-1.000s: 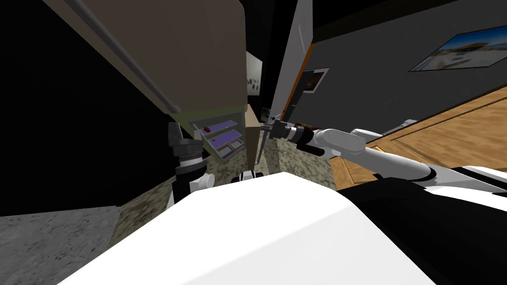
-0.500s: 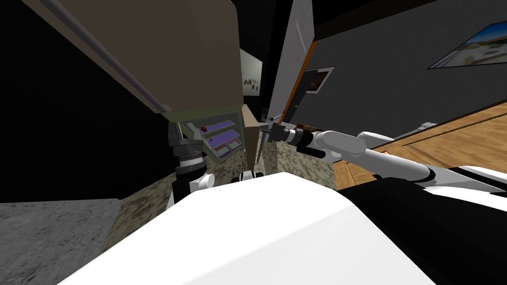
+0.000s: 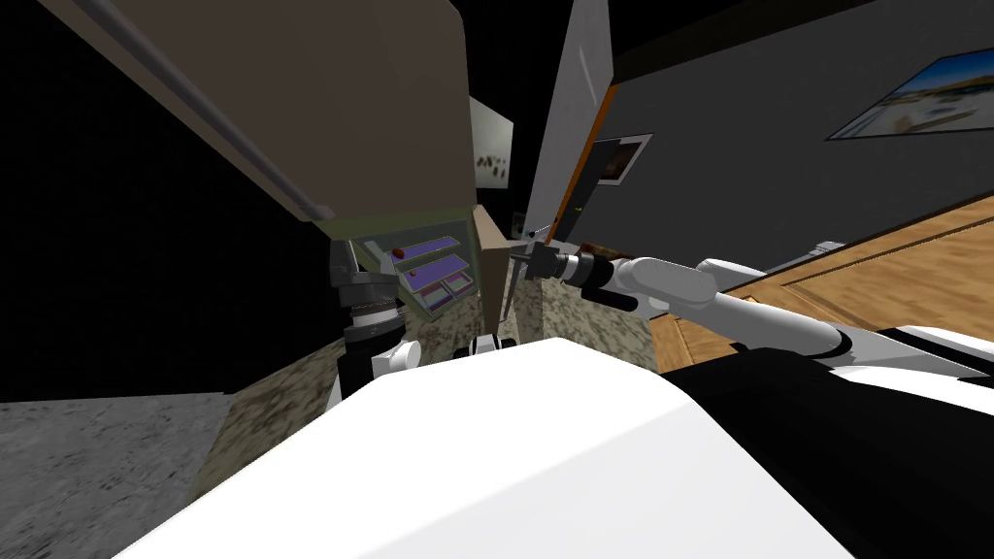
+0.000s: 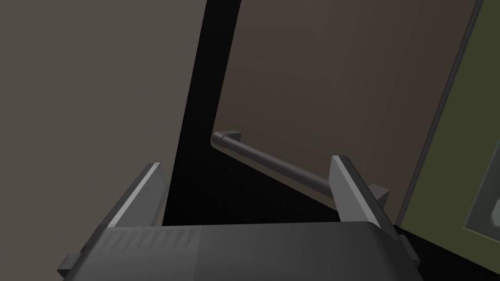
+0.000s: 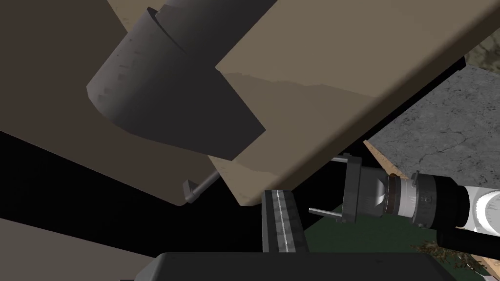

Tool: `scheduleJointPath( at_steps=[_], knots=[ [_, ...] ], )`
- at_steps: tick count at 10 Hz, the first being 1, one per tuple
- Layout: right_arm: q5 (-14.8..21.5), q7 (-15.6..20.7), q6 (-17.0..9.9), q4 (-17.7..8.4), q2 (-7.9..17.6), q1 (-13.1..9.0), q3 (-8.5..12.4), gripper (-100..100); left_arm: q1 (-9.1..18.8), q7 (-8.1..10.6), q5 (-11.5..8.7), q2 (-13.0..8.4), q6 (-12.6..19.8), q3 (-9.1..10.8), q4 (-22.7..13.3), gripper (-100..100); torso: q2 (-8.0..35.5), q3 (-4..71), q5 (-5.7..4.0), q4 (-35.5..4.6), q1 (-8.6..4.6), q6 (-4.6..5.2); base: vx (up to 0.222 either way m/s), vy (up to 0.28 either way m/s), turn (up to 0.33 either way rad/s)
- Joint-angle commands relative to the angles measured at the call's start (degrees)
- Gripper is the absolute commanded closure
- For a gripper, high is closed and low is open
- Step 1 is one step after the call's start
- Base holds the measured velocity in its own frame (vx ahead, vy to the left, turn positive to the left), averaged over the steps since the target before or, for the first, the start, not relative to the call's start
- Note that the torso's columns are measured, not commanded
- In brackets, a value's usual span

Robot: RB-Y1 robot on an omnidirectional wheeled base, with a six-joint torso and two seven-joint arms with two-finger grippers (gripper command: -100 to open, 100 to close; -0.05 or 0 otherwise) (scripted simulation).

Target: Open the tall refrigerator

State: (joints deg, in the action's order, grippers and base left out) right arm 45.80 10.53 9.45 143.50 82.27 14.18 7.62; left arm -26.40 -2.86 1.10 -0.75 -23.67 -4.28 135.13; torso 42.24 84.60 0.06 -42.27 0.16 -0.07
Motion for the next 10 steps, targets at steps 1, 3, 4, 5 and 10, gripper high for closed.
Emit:
scheduleJointPath(
  at_steps=[1,3,4,5,10],
  knots=[
    [0.0,0.0,0.02,0.07,0.0,-0.01,0.03,100,0.0,0.0,0.0,0.0,0.0,0.0,0.0,0,0.0,0.0,0.0,0.0,0.01,0.01,-0.003,0.022,0.018],
    [0.0,0.08,0.37,0.59,-0.08,0.23,-0.19,100,0.0,0.0,0.0,0.0,0.0,0.0,0.0,0,-0.03,0.02,0.01,0.0,-0.04,-0.04,-0.001,-0.058,0.067],
    [-0.01,0.16,0.74,1.19,-0.13,0.38,-0.41,100,0.0,0.0,0.0,-0.01,0.0,0.01,0.0,0,-0.04,0.0,0.01,0.05,-0.06,-0.17,0.006,-0.208,0.129],
    [-0.01,0.16,0.74,1.19,-0.13,0.38,-0.41,100,0.0,0.0,0.0,-0.02,0.0,0.02,0.0,0,-0.04,0.0,-0.01,0.06,-0.13,-0.12,0.012,-0.196,0.037],
    [-4.1,-4.36,2.31,0.57,3.71,-2.09,4.97,-100,0.0,0.0,0.0,0.01,0.0,-0.01,0.0,0,0.08,-0.05,0.09,-0.02,0.28,0.06,0.005,-0.039,-0.033]
  ],
)
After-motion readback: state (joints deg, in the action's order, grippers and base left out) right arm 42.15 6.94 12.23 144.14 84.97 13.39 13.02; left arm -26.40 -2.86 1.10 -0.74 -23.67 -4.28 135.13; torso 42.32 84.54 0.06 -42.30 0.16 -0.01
